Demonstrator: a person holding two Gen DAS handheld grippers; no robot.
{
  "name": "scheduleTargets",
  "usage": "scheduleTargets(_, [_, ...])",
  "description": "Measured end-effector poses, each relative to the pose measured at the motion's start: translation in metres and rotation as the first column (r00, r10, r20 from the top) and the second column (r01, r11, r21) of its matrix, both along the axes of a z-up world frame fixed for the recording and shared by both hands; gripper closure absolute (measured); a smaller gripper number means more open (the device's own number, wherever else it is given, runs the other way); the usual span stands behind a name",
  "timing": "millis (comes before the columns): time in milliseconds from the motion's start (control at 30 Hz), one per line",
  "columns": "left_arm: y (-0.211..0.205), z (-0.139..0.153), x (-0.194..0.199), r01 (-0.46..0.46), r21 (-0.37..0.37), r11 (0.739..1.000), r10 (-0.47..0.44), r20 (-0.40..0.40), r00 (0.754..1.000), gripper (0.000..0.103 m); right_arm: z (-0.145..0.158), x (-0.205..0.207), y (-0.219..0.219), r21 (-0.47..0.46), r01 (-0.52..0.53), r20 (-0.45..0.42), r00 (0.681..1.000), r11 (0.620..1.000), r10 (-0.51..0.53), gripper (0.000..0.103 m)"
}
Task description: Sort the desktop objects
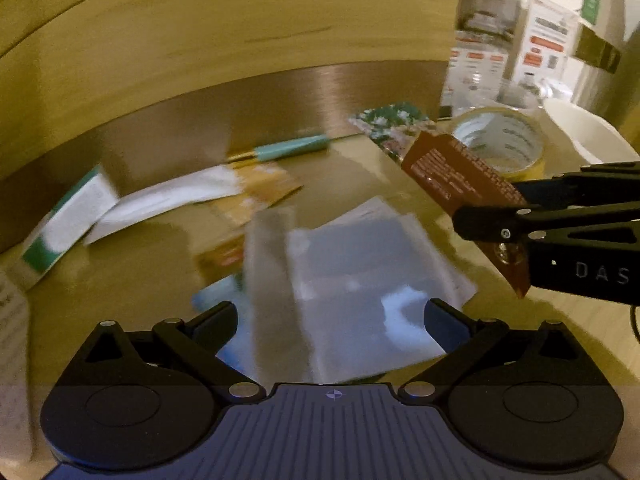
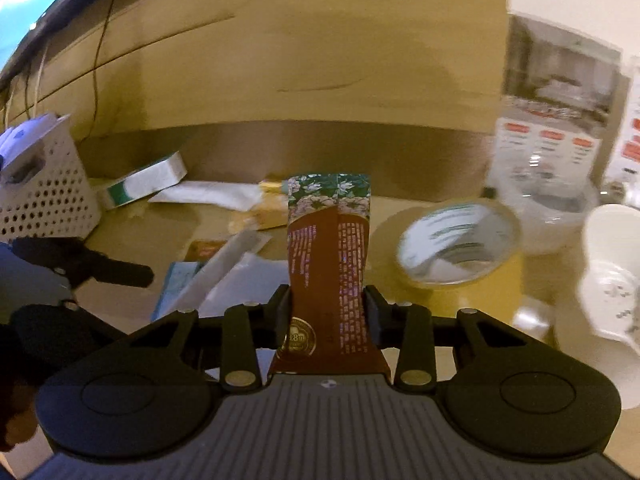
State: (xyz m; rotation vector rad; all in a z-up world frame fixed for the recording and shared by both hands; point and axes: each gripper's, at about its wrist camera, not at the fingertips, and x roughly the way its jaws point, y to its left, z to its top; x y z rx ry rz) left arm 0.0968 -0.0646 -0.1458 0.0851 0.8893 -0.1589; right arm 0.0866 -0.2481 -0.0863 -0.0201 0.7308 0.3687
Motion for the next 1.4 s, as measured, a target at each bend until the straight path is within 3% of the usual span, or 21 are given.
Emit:
scheduleTargets(200, [-0.036, -0.027, 0.018, 0.022, 0.044, 0.999, -0.020, -0.042, 0.999, 0.006, -0.002, -0.005, -0.020, 0.006, 0.043, -0.002, 0.999, 0.999, -0.043, 0.060])
scheduleTargets(333, [-0.040, -0.033, 0.016, 0.018, 0.032, 0.999, -0.018, -0.008, 1.000, 0.006, -0.004, -0.007, -0.024, 0.026, 0.055, -0.003, 0.999, 0.998, -0.055, 0.060])
scheduleTargets(400, [-0.041, -0.034, 0.013, 0.021, 0.037, 0.999, -0.021, 0.019, 1.000, 0.014, -0.004, -0.006, -0.024, 0.034, 0.061, -0.002, 0.998, 0.998, -0.061, 0.060])
scheduleTargets(567, [-0.049, -0.024, 0.007, 0.052, 0.028, 0.998, -0.054, 0.065, 0.996, 0.066, -0.004, -0.008, -0.025, 0.042, 0.060, 0.002, 0.998, 0.997, -0.060, 0.060])
scheduleTargets(667, [-0.050, -0.015, 0.004, 0.050, 0.028, 0.998, -0.053, 0.099, 0.994, 0.084, -0.005, -0.010, -0.024, 0.050, 0.062, 0.000, 0.998, 0.997, -0.062, 0.060])
scheduleTargets(1033, [-0.029, 0.011, -0.009, 0.004, 0.030, 1.000, -0.009, 0.173, 0.985, 0.086, 0.010, -0.014, -0.013, 0.084, 0.061, 0.049, 0.997, 0.995, -0.065, 0.060])
scheduleTargets(1400, [0.018, 0.057, -0.031, -0.106, 0.076, 0.991, 0.085, 0.245, 0.966, 0.086, 0.043, -0.018, 0.038, 0.092, -0.042, 0.105, 0.994, 0.995, 0.032, 0.060])
